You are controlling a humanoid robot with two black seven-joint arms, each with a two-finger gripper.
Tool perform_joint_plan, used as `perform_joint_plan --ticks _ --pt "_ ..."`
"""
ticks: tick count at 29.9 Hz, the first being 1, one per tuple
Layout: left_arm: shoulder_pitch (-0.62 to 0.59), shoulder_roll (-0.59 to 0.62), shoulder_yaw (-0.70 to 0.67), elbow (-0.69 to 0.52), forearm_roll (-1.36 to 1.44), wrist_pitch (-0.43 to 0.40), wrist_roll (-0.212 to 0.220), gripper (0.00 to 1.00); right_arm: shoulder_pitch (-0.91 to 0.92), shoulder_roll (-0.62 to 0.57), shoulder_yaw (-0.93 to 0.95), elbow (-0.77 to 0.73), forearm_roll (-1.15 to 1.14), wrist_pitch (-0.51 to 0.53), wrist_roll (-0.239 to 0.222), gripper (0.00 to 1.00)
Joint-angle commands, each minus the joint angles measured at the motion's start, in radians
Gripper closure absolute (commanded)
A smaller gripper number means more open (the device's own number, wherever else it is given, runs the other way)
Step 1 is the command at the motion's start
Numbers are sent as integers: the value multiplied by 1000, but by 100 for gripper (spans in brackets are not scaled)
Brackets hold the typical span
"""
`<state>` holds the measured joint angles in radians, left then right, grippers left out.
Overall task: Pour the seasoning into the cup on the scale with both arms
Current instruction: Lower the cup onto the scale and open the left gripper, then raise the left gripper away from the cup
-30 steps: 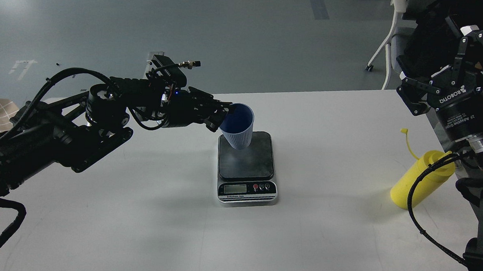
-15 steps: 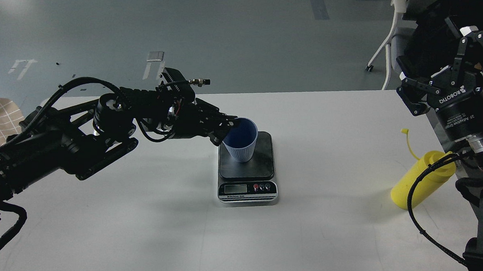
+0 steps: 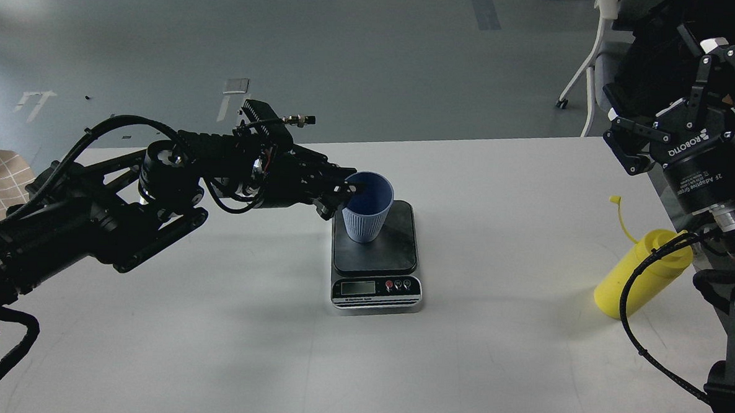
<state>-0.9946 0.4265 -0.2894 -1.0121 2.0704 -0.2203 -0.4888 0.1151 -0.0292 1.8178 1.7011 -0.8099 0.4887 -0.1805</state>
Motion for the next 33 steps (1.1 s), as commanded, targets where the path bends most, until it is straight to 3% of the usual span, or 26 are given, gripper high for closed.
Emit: perform_joint_plan --ticks 1,17,22,26,31,33 --pt "1 3 -1 -6 -4 -2 0 6 0 0 0 0 0 0 -2 0" --pt "-61 77 -31 -80 -208 -21 0 2 -5 -1 2 2 0 0 -2 0" --pt "-113 144 -100 -103 -388 -94 0 2 -5 -1 2 0 -2 0 -4 0" --pt "-104 152 -239 -100 -680 -148 0 2 -3 -1 0 2 0 0 -4 0" --pt "-67 129 -329 -97 -1050 -99 0 2 -3 0 0 0 0 0 -5 0" --pt "-49 89 -382 -89 -1275 -6 0 2 -2 -1 -3 -1 -2 0 -5 0"
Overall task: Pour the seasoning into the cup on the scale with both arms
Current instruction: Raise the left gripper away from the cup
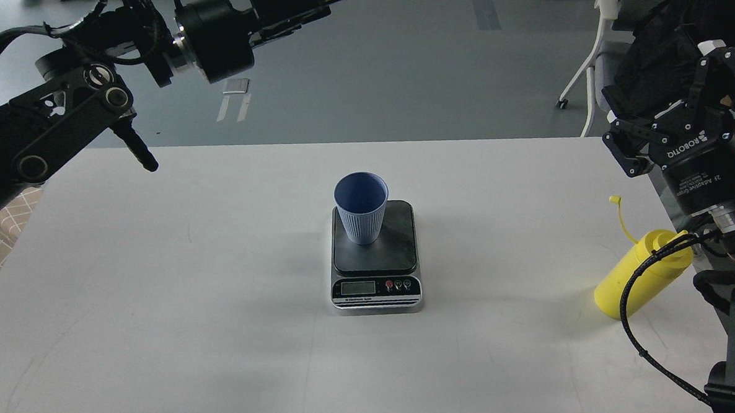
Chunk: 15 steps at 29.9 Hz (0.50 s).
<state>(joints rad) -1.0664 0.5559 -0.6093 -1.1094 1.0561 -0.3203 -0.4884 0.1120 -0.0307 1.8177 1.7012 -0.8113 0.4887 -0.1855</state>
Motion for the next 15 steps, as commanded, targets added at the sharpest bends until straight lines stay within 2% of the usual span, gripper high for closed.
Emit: perform_joint_plan --ticks 1,6,10,12,14,15 --pt "25 -53 -70 13 -302 116 0 2 2 0 -5 -2 0 0 0 0" --pt "63 -154 -150 45 -510 224 0 2 0 0 -11 -8 -2 0 0 0" --pt "158 -189 -202 37 -521 210 0 2 3 2 -9 -8 1 0 0 0" --pt "163 -186 -202 37 -522 202 0 2 3 2 -8 -8 3 0 0 0" --pt "181 -174 -216 37 -522 144 0 2 11 9 2 9 76 0 -3 0" --pt "181 -174 -216 37 -522 144 0 2 11 9 2 9 77 0 -3 0"
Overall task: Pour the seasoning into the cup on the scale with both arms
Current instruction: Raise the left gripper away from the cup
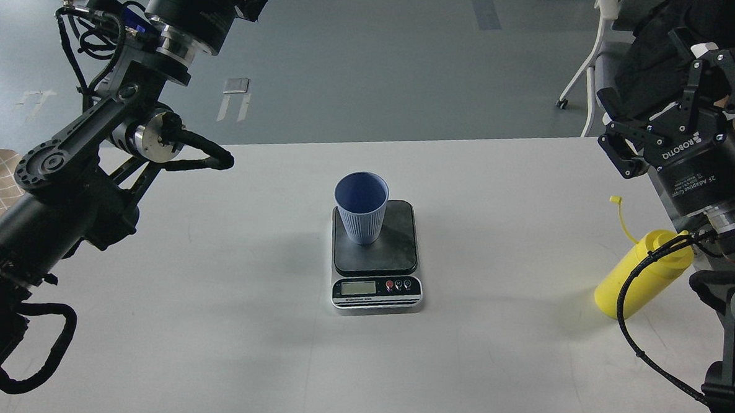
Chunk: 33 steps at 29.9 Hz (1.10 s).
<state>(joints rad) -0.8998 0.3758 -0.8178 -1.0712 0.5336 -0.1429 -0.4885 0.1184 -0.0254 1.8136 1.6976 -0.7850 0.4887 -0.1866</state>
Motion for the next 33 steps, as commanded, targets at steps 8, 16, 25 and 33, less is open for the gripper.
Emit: perform_joint_plan --ticks 8,16,25,33 --pt "48 8 3 -26 2 -64 0 2 10 16 99 37 497 0 -4 0" --pt "71 8 6 -46 11 -130 0 2 -6 -43 252 36 887 -157 -7 0" --pt "93 8 9 -58 11 -148 0 2 -143 -57 368 36 1075 -185 -5 0" --pt "98 3 11 -58 26 -178 0 2 -385 25 366 36 1109 -58 -7 0"
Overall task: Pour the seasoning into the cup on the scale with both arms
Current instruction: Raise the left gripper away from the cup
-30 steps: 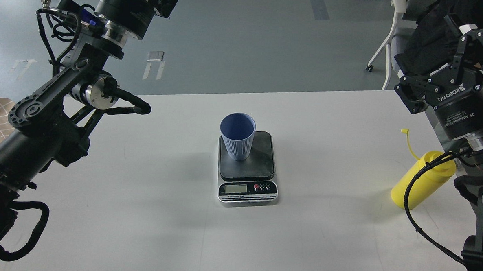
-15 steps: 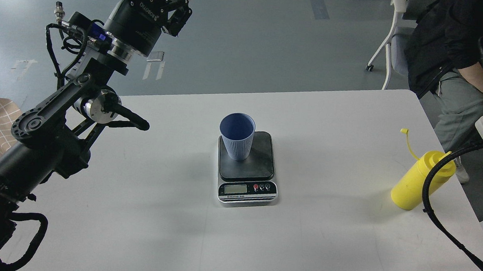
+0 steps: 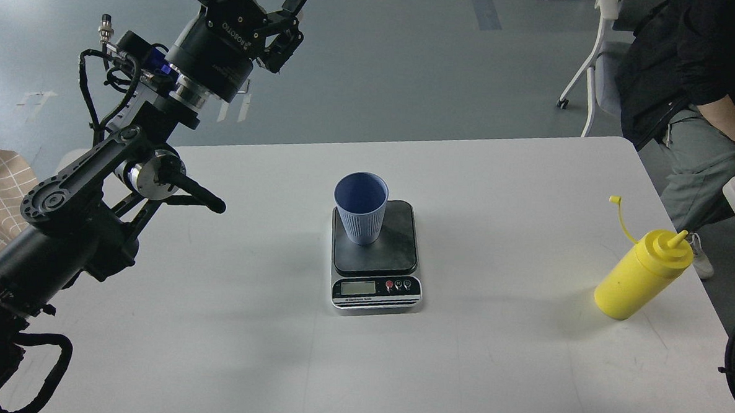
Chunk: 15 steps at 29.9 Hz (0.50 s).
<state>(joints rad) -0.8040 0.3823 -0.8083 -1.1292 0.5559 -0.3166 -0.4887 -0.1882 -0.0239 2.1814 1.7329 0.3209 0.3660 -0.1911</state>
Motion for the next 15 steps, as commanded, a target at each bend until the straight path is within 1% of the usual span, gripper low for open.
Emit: perform_joint_plan --ticks 1,3,5,13,15 --pt "2 -3 1 0 6 -3 0 2 -101 24 -6 1 3 79 -2 0" --pt "17 -8 0 -1 19 -4 0 2 -206 24 -40 1 4 123 -2 0" --pt "23 -11 0 -7 27 -4 0 2 -238 24 -72 -1 6 123 -2 0" --pt "57 -8 -2 -34 39 -4 0 2 -254 24 -173 -45 33 123 -2 0" --pt "65 -3 -3 -37 39 -4 0 2 -254 24 -314 -111 3 123 1 0"
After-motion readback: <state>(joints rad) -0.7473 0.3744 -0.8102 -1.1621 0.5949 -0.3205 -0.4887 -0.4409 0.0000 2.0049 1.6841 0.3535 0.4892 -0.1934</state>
